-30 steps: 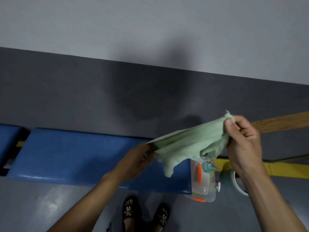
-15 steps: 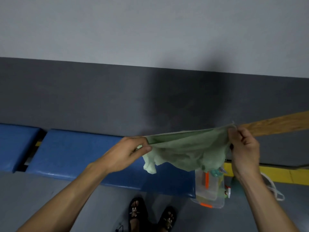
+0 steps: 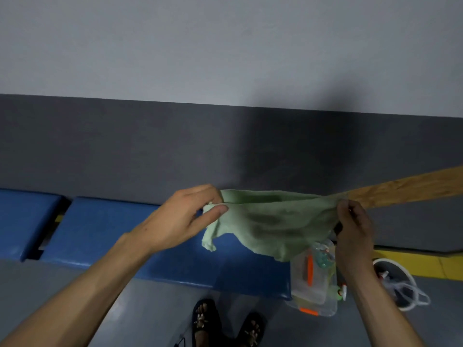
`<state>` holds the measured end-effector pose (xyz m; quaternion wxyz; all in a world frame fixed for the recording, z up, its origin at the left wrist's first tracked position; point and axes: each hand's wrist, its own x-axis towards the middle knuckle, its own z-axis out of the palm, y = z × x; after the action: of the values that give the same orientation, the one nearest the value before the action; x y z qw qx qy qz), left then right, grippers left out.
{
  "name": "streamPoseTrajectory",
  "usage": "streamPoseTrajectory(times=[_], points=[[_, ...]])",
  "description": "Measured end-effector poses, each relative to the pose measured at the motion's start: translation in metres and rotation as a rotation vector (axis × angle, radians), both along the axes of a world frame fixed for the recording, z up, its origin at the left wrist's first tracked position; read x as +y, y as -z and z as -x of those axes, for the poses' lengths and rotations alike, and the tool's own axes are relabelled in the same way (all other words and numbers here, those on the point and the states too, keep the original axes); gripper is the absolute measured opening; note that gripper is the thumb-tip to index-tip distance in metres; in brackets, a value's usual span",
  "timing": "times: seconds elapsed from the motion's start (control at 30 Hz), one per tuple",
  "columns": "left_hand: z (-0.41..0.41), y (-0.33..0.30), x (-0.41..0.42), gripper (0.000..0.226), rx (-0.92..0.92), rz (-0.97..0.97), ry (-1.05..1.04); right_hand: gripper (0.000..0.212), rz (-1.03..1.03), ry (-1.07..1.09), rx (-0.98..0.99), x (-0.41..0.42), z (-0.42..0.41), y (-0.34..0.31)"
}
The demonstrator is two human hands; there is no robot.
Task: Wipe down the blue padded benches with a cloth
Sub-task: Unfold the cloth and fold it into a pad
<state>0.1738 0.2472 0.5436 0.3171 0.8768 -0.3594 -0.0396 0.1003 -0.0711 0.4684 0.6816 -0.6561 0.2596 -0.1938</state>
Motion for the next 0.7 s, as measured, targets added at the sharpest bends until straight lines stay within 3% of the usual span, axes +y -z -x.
streamPoseTrajectory(times=[0.17,0.27,0.57,0.7], points=[[-0.011,0.016,0.004,0.025,0.216,0.060,-0.157,0.024,0.244,0.022,0.016,0.001,-0.004,-0.010],[-0.018,0.027,0.010,0.026,0.367,0.050,-0.158,0.022,0.258,0.007,-0.003,0.000,-0.005,-0.014],[-0.016,0.025,0.021,0.006,0.432,0.013,-0.106,0.022,0.279,-0.052,-0.021,-0.007,-0.011,-0.029],[-0.012,0.021,0.023,0.009,0.460,0.091,-0.138,0.022,0.318,-0.064,-0.011,-0.008,-0.013,-0.022]])
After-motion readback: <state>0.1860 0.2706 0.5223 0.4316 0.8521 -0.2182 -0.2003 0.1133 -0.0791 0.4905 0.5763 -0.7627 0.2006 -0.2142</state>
